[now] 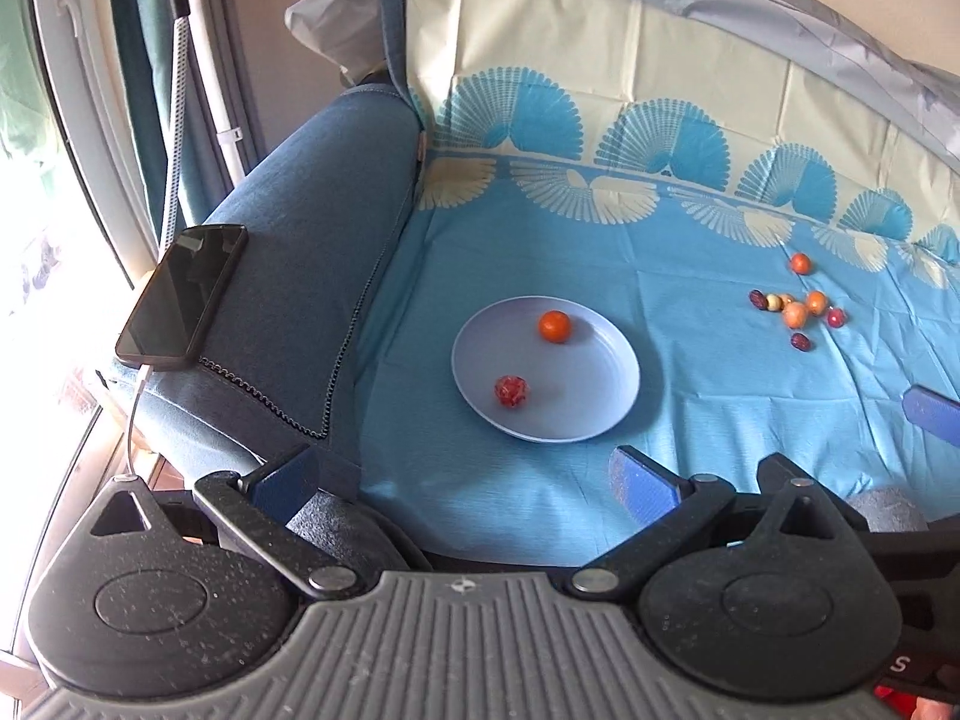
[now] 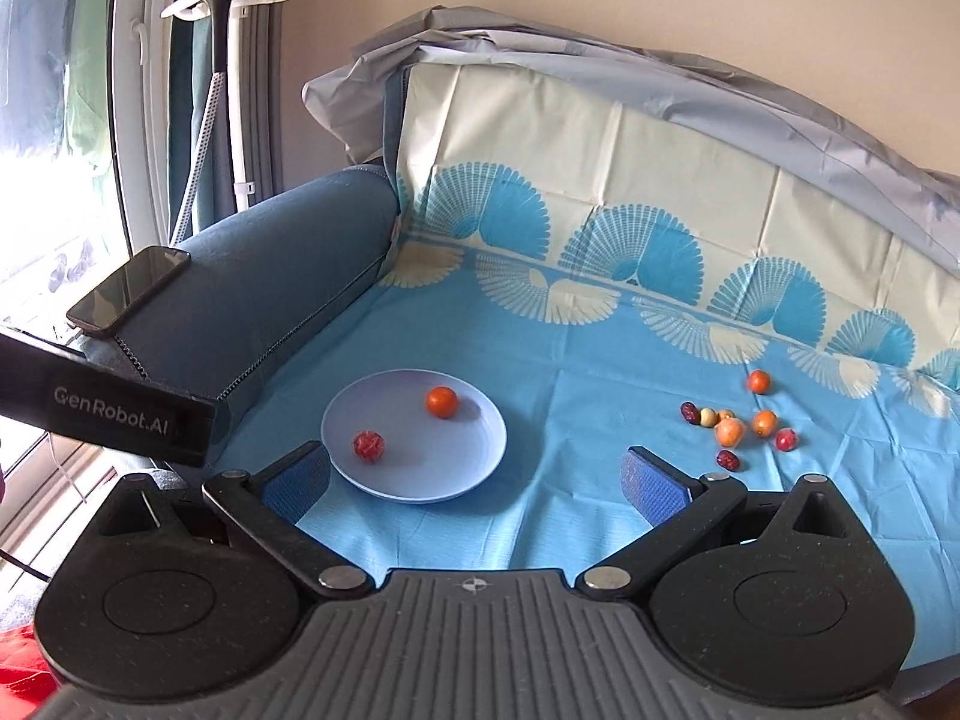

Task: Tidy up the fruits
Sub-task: 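Withdraw both open tools from the plate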

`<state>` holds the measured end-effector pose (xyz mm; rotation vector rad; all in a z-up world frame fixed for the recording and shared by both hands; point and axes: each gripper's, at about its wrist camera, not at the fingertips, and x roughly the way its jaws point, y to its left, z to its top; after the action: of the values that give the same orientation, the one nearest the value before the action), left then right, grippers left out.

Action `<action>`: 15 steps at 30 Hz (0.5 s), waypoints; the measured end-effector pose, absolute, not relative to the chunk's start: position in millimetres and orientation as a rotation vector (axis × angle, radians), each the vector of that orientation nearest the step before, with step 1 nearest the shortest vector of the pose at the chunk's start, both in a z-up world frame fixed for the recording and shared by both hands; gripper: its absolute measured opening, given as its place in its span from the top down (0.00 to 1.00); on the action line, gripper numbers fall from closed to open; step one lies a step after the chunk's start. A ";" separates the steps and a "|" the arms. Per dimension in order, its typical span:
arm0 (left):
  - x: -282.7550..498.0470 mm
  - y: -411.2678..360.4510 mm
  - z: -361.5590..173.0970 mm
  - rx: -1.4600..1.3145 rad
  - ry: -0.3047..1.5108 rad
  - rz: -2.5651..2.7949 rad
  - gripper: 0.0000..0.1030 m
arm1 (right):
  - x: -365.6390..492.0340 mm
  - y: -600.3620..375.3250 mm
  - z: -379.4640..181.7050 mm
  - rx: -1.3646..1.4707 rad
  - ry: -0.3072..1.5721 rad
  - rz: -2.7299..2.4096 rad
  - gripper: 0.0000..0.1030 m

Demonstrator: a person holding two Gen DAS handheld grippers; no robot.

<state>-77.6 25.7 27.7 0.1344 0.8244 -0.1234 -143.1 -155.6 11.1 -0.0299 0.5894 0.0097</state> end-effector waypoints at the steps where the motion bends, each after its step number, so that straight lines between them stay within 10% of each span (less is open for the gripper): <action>1: -79.1 24.6 28.4 0.140 0.822 -0.125 0.00 | -144.9 -156.1 12.3 -0.031 0.584 0.009 0.01; 15: -84.0 19.5 27.9 0.161 0.812 -0.120 0.00 | -154.7 -151.0 10.0 -0.062 0.573 0.038 0.01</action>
<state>-84.0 19.5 27.9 0.1615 0.8119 -0.1203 -154.7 -151.0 10.0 -0.0618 0.5726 0.0377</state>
